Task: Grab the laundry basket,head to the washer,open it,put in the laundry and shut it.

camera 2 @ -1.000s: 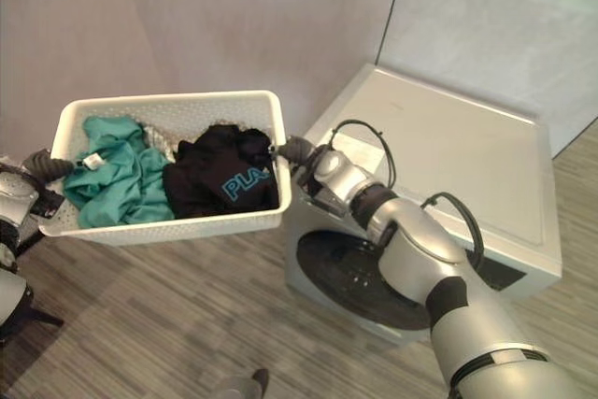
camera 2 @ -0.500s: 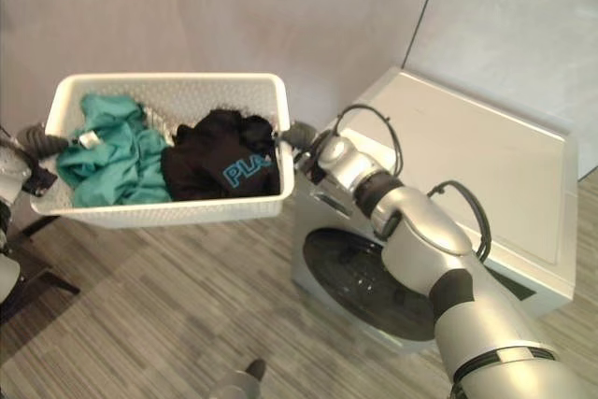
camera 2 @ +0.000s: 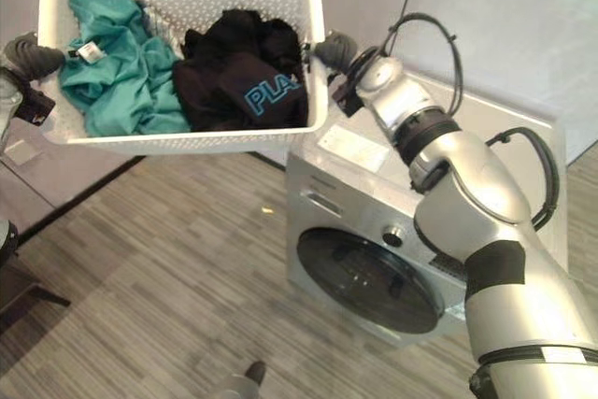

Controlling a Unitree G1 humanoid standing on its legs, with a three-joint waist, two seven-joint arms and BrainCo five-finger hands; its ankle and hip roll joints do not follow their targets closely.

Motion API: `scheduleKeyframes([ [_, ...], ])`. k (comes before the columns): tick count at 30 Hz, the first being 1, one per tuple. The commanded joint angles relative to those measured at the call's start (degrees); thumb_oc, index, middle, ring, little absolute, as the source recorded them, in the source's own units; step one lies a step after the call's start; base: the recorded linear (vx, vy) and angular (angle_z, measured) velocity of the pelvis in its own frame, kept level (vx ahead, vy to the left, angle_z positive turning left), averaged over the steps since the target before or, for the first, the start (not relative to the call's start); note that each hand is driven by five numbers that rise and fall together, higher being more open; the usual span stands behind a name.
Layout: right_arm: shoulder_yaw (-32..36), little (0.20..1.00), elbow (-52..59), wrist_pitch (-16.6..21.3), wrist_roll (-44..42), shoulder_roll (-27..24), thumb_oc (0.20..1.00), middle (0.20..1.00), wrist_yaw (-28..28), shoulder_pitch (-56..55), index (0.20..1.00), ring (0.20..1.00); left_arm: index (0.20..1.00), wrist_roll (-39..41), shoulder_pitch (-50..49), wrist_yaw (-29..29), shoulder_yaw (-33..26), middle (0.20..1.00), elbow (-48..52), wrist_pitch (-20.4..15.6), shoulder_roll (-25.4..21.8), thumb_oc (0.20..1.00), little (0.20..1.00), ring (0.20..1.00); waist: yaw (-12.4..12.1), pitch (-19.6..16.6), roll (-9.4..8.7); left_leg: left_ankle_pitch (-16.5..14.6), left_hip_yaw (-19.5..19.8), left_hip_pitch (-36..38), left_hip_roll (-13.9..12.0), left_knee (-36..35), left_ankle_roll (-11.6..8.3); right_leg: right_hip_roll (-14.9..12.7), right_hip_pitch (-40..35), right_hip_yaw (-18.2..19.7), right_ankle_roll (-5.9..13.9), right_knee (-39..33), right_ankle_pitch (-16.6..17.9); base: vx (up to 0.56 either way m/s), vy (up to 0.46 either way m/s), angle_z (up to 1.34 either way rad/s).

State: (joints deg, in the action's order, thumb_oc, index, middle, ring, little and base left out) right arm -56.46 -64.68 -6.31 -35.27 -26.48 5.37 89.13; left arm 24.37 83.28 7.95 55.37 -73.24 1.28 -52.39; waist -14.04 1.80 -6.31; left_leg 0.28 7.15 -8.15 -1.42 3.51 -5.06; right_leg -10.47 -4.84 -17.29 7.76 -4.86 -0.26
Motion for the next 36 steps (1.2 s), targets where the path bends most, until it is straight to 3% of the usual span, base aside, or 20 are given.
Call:
scheduleKeyframes([
  [1,0.81,0.200,-9.08,5.32,-2.69,-5.67,0.200,0.200,-1.95,12.15,0.200,0.200,0.200,0.71,7.27,-2.16,9.06,0.200,-7.67,-3.14,1.72,0.200,0.200,0.200,-0.52,-8.98,2.45,0.01,-0.70,7.01,0.17,-8.29,1.58,-3.75,1.87,0.26,6.17,-0.14,5.60,0.01,0.006,-0.12],
  [9,0.28,0.200,-12.15,3.84,-1.04,-9.55,0.200,0.200,-1.25,12.17,0.200,0.200,0.200,2.56,8.43,-3.06,7.84,0.200,-6.31,-3.68,4.90,0.200,0.200,0.200,2.03,-7.67,3.98,0.12,-2.57,6.54,0.10,-8.47,1.62,-4.19,4.20,1.99,6.40,-0.14,6.19,-0.01,0.001,-0.25],
  [16,0.74,0.200,-16.53,2.83,0.21,-14.22,0.200,0.200,-0.85,10.99,0.200,0.200,0.200,3.30,4.97,-5.84,5.06,0.200,-2.71,-4.69,13.29,0.200,0.200,0.200,3.29,-6.40,4.23,-0.05,-3.10,6.15,0.32,-8.51,1.92,-4.33,5.49,2.80,6.49,-0.14,6.47,0.00,-0.004,-0.06],
  [26,0.68,0.200,-18.64,3.00,3.67,-12.40,0.200,0.200,-0.91,9.08,0.200,0.200,0.200,-1.76,5.34,-9.00,2.82,0.200,-6.19,-4.25,22.13,0.200,0.200,0.200,3.95,-5.00,3.83,-0.04,-2.97,5.32,0.04,-8.51,1.87,-3.91,7.02,3.45,6.11,-0.14,6.56,0.00,-0.006,-0.06],
  [36,-0.65,0.200,-19.47,2.21,6.35,-12.40,0.200,0.200,-0.84,9.02,0.200,0.200,0.200,-2.98,7.79,-9.58,2.81,0.200,-7.21,-3.68,23.58,0.200,0.200,0.200,5.60,-3.14,3.88,0.36,-3.35,3.66,-0.32,-8.51,1.76,-3.45,9.57,4.98,5.82,-0.14,6.99,0.00,-0.007,-0.03],
])
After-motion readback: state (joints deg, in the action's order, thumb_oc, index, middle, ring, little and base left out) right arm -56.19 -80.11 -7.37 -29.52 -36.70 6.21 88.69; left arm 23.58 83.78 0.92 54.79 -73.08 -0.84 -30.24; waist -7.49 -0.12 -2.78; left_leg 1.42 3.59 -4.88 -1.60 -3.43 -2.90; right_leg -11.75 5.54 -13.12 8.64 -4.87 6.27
